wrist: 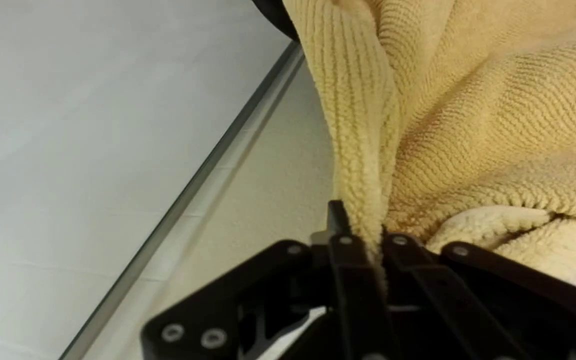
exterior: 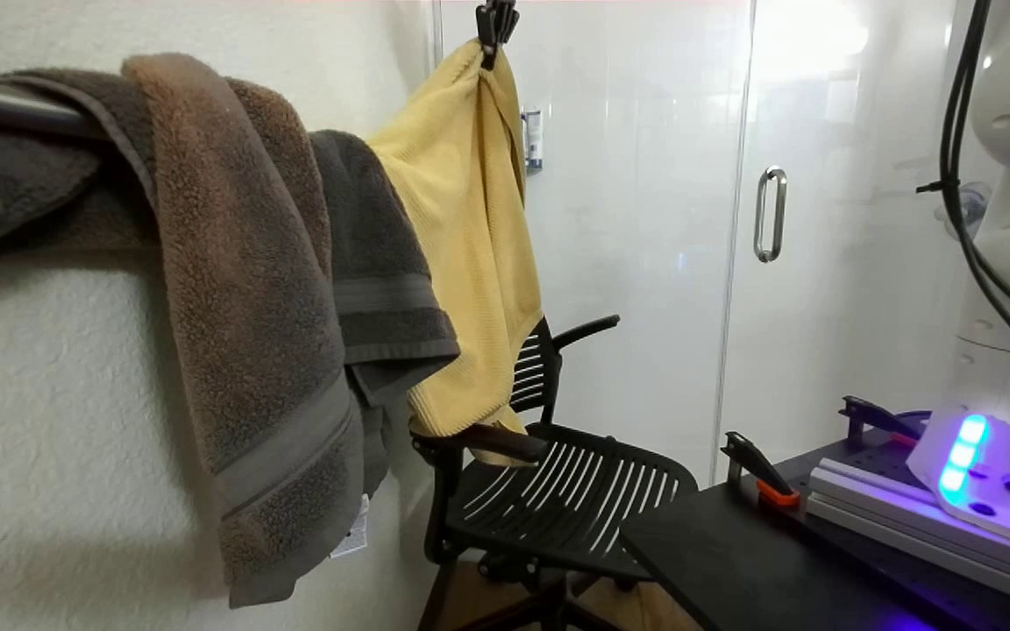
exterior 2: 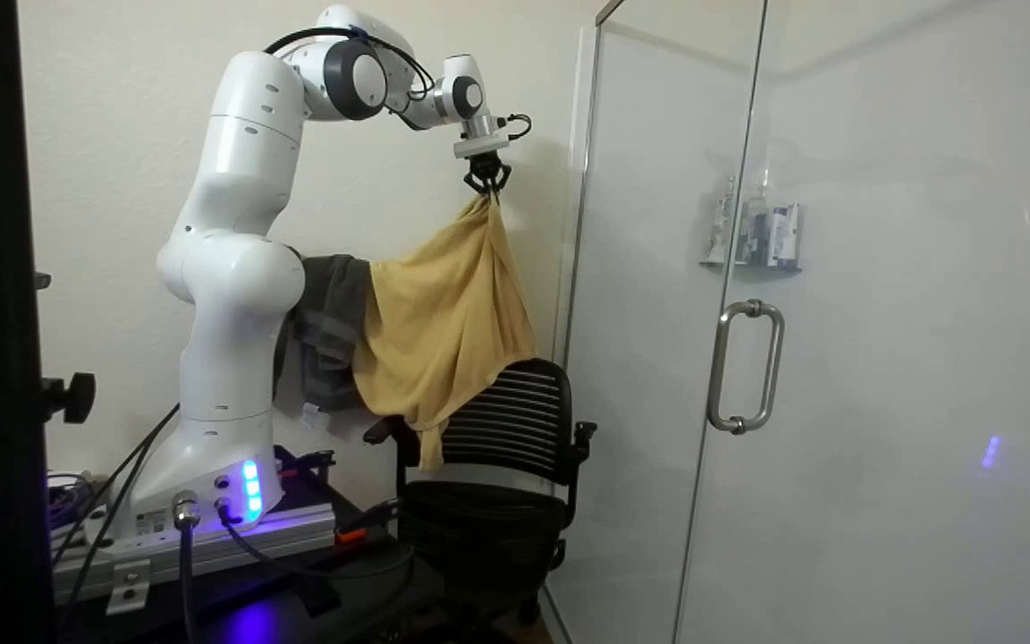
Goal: Unhang the yellow and gray towels and put them on the chair, and then open the bathing room door
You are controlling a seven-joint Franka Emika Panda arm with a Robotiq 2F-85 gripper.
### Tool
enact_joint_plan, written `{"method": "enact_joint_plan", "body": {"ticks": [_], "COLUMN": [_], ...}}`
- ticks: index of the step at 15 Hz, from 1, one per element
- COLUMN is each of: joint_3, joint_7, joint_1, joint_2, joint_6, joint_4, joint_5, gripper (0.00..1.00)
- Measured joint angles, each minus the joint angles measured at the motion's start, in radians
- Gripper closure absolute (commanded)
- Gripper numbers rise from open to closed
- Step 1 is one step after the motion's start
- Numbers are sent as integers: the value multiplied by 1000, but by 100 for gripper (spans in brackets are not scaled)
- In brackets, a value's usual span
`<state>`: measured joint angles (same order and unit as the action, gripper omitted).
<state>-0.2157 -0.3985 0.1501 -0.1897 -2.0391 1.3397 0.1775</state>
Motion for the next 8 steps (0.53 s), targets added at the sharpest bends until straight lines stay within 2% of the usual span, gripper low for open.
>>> {"method": "enact_joint_plan", "body": {"ticks": [3,5,8], "joint_3": [0,0,1], "joint_7": [0,23,79], "joint_1": [1,6,20], "joint_2": [-6,-3,1], "joint_6": [0,-42,-69], "joint_4": [1,-3,-80], "joint_5": [2,44,104], "gripper": [98,98,98]}}
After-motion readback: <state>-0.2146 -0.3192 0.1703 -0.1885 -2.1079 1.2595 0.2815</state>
